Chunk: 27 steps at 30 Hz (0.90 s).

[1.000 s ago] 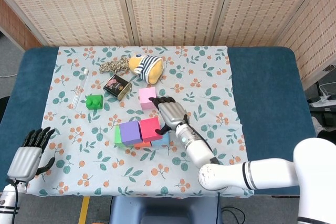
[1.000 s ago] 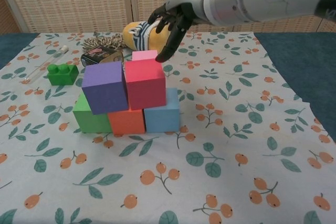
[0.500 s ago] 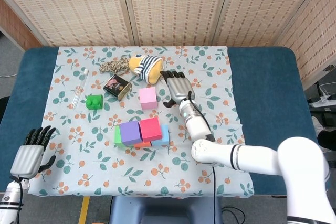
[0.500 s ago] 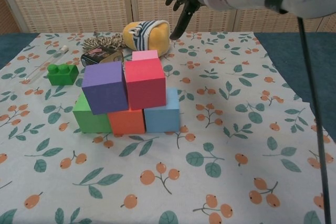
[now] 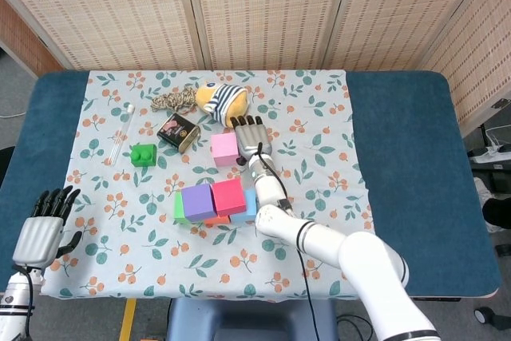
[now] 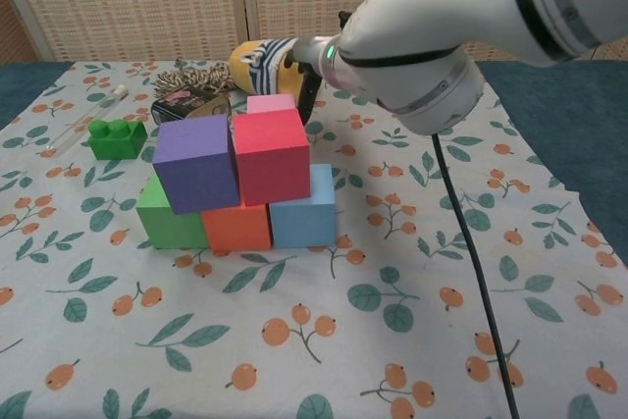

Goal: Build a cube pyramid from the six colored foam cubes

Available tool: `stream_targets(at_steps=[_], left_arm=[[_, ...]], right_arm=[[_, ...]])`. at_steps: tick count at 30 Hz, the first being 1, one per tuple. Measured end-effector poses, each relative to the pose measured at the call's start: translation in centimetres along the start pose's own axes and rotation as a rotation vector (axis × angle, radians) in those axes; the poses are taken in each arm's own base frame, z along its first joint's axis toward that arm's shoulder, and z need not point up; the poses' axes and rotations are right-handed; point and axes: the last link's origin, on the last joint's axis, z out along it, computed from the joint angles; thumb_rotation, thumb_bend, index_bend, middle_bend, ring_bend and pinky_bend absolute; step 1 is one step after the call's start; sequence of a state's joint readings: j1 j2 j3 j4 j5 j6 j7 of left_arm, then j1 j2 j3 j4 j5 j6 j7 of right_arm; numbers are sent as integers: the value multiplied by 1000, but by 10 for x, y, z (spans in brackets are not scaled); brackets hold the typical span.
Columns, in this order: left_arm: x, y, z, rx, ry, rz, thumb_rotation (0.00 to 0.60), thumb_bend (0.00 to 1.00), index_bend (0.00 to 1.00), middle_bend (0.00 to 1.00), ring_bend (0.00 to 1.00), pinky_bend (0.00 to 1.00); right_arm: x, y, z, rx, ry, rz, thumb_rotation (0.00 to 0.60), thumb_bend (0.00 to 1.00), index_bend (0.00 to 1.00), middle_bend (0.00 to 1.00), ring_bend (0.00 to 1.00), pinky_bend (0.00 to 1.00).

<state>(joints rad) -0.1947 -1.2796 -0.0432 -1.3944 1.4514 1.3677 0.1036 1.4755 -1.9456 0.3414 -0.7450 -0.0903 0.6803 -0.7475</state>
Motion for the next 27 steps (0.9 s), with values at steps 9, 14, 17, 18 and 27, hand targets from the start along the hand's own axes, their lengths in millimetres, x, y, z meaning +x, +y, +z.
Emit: stream_targets(at_steps=[9, 14, 17, 18, 27], left_arm=[[1, -5, 2, 27, 1, -1, 600, 353, 0, 26, 0, 47], [2, -7, 3, 34, -2, -4, 600, 353, 0, 26, 0, 47], [2, -7, 2, 36, -1, -6, 600, 353, 0, 26, 0, 47], [2, -7, 2, 35, -1, -6, 600, 352, 0, 26, 0, 48], [5, -7, 0, 31, 2, -14, 600, 353, 0, 26, 0, 47]], right_arm=[[-21, -20, 9, 13, -35, 22, 600, 142, 8, 52, 0, 0], [-24, -24, 10, 6, -12, 44, 600, 192, 313, 287, 78, 29], [-25, -26, 11, 6, 12, 47, 600, 237, 433, 394, 170, 65], [-25, -27, 10, 6, 21, 49, 600, 254, 460, 411, 187, 73], [-19, -30, 9, -12, 80, 78, 600, 312, 584, 480, 268, 98]])
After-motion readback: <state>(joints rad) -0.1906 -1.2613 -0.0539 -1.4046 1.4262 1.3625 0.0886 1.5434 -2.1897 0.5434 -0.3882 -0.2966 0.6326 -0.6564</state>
